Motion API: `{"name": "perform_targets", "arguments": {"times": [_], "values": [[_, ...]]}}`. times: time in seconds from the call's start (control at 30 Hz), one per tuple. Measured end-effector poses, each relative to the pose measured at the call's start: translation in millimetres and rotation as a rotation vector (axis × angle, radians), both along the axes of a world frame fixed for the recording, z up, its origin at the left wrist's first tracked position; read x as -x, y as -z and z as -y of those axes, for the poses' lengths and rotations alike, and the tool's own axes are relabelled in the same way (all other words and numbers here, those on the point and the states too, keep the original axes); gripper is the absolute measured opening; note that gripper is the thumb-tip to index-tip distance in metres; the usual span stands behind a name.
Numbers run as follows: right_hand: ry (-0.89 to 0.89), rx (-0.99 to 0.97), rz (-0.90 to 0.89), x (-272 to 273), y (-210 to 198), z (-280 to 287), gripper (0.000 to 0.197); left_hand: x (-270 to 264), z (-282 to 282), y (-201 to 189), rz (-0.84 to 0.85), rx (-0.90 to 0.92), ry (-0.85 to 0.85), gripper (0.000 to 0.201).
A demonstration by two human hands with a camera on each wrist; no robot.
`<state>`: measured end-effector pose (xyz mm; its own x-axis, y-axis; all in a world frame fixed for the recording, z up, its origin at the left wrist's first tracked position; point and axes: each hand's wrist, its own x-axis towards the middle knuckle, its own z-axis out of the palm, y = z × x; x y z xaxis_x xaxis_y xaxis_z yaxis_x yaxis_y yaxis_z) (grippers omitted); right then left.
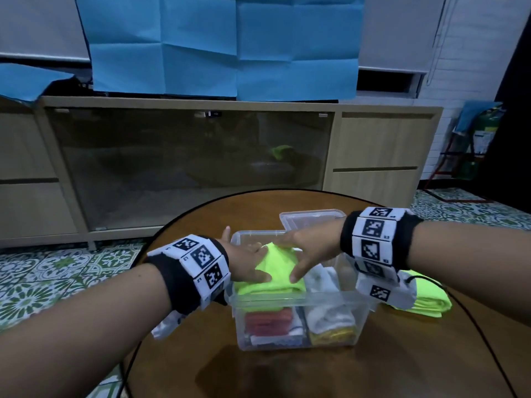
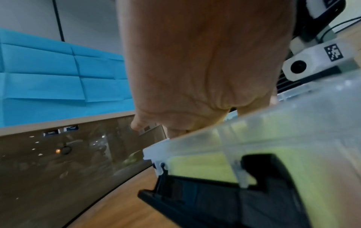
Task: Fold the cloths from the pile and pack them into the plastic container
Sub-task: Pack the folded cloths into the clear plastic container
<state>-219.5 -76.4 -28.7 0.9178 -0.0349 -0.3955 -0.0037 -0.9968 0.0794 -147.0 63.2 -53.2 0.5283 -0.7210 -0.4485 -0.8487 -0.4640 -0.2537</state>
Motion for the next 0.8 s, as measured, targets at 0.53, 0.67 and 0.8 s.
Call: {"name": "perform_targets", "arguments": {"times": [0.53, 0.67, 0.8], "values": [[-0.113, 0.464, -0.317, -35, 45, -40, 0.044, -1, 17, 36, 0.165, -0.062, 0.043, 0.063], [-0.077, 0.450, -0.249, -39, 42, -30, 0.076, 2, 19, 35, 0.124, -0.042, -0.027, 0.058], [0.064, 0.166, -0.166, -17, -3, -13, 0.070, 9, 19, 31, 0.069, -0.003, -0.051, 0.064]]}}
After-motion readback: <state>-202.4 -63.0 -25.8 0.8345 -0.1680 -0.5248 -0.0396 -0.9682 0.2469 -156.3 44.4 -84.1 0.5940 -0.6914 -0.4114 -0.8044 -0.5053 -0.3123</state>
